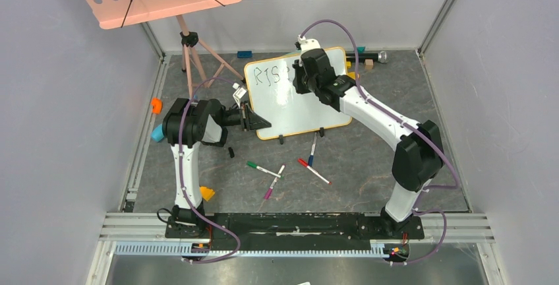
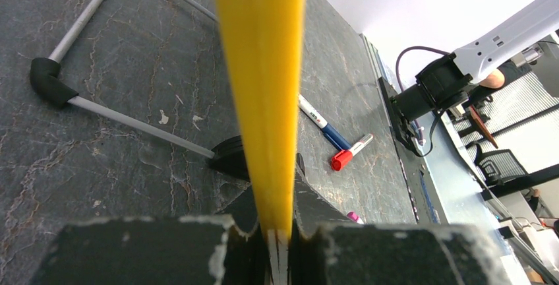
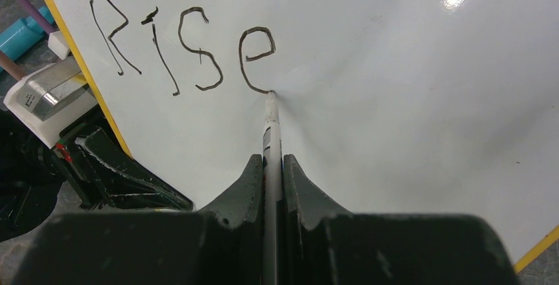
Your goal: Write a sentence on the whiteboard
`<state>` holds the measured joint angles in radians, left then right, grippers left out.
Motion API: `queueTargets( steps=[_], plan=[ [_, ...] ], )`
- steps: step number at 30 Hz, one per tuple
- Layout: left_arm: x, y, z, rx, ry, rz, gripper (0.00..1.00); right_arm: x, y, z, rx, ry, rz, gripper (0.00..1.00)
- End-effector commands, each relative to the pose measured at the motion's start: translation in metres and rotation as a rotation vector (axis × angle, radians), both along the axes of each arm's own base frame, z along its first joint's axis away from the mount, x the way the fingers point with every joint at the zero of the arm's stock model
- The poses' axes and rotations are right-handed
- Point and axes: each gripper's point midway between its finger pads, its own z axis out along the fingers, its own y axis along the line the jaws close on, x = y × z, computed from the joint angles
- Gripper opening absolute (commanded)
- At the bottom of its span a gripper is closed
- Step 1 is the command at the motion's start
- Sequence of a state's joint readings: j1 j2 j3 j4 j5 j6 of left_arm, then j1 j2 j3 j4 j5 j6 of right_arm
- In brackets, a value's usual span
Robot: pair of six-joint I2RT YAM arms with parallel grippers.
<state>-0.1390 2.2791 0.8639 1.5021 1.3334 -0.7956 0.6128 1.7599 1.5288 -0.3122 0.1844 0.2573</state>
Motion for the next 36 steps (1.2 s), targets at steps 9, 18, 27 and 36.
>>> queueTargets(
  steps=[9,18,27,36],
  plan=[
    [-0.027,-0.005,-0.016,0.012,-0.075,-0.121,0.02,-0.008,-0.010,0.054,0.064,-0.117,0.009,0.00],
    [-0.025,-0.003,-0.015,0.011,-0.073,-0.112,0.02,-0.019,-0.023,0.045,0.039,-0.130,0.000,0.00],
    [-0.025,-0.003,-0.015,0.011,-0.074,-0.110,0.02,-0.015,-0.025,0.040,0.028,-0.135,-0.019,0.00],
    [-0.025,-0.003,-0.014,0.011,-0.074,-0.111,0.02,-0.008,-0.023,0.045,0.018,-0.141,-0.028,0.00]
  ],
)
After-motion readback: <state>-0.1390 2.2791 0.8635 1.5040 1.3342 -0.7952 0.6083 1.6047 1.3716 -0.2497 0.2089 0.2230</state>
